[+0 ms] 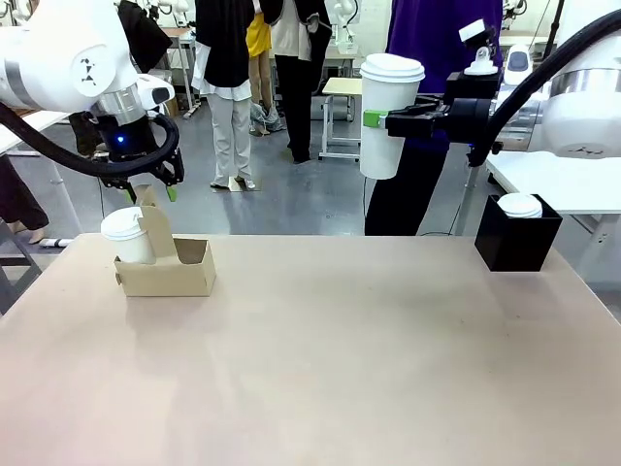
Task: Pour a drink into a cup and package it in a carrier.
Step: Position the Cup Carrier in the center of the table.
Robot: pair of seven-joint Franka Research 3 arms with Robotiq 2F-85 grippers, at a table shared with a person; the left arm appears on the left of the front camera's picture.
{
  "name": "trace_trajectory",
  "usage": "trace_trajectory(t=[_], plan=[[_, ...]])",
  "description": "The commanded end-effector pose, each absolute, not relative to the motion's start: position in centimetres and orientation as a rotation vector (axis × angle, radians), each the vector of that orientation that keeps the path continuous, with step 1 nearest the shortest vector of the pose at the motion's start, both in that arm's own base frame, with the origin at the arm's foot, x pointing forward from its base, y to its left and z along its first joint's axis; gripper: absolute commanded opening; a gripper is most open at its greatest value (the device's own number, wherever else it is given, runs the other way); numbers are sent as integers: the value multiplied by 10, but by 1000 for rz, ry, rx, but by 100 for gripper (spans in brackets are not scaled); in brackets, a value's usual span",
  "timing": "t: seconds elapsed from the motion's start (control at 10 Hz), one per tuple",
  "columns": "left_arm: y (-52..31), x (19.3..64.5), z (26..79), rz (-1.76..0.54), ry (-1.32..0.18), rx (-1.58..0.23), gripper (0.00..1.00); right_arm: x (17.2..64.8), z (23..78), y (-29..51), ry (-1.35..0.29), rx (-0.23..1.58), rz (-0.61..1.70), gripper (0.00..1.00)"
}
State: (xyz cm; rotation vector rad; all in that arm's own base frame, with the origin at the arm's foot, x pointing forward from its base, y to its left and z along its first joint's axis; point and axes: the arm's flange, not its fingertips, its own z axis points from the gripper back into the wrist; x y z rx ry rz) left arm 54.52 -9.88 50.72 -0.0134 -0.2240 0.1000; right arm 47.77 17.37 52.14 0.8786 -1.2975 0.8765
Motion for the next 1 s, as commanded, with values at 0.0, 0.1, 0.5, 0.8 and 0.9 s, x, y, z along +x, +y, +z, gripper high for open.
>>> trace_trajectory(t=[0.0,0.1,0.5,0.8,0.9], plan=[[-97,548,511,131,-209,0,0,478,525,177,-1302,871,875,80],[-96,549,509,141,-209,9,0,478,525,177,-1302,871,875,80],[-97,550,507,161,-202,32,0,478,525,177,-1302,871,875,80],[-94,552,506,210,-193,32,0,478,525,177,-1302,871,875,80],[-96,546,503,140,-207,6,0,478,525,177,-1302,871,875,80]])
